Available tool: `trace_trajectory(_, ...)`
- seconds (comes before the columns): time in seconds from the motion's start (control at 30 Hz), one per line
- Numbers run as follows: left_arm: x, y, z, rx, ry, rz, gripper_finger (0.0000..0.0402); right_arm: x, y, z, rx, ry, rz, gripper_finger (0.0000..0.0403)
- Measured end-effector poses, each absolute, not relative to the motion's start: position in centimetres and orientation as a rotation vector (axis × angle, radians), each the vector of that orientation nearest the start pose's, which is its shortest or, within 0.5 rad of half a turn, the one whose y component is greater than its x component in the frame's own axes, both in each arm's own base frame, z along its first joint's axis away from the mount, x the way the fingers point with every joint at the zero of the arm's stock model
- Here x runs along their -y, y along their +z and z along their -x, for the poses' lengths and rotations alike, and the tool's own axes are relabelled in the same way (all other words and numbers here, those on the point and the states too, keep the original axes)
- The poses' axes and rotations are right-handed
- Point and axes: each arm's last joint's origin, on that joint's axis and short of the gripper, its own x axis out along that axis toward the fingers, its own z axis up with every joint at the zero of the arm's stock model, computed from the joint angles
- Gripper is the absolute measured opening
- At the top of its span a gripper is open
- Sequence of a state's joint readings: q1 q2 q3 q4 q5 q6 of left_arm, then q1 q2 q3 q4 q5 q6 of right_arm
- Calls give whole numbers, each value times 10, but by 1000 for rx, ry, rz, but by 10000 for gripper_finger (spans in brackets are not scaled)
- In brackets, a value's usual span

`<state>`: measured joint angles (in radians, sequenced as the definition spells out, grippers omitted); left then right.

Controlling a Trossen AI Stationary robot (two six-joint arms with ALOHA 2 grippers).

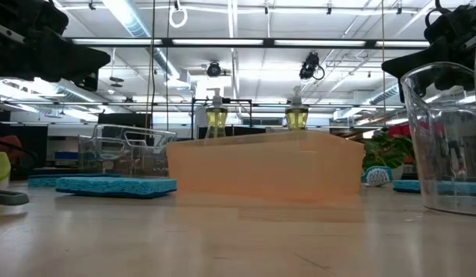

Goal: Pick & Place Kitchen Sink Supplies

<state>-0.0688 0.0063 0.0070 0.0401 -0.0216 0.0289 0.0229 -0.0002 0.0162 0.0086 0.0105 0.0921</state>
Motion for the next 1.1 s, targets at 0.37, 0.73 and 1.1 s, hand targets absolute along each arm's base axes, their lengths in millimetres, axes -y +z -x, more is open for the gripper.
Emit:
trace_trajectory(0.37, 6, 169, -97, 41, -46, -28, 37, -2, 170, -97, 24, 14, -92, 13)
trace_trajectory(0.73, 5, 170, -97, 54, -2, 15, 37, -2, 170, -97, 25, 14, -93, 13)
trace_trajectory(1.1, 5, 180, -96, 151, -3, 77, 37, -2, 182, -96, 148, 25, -147, 13)
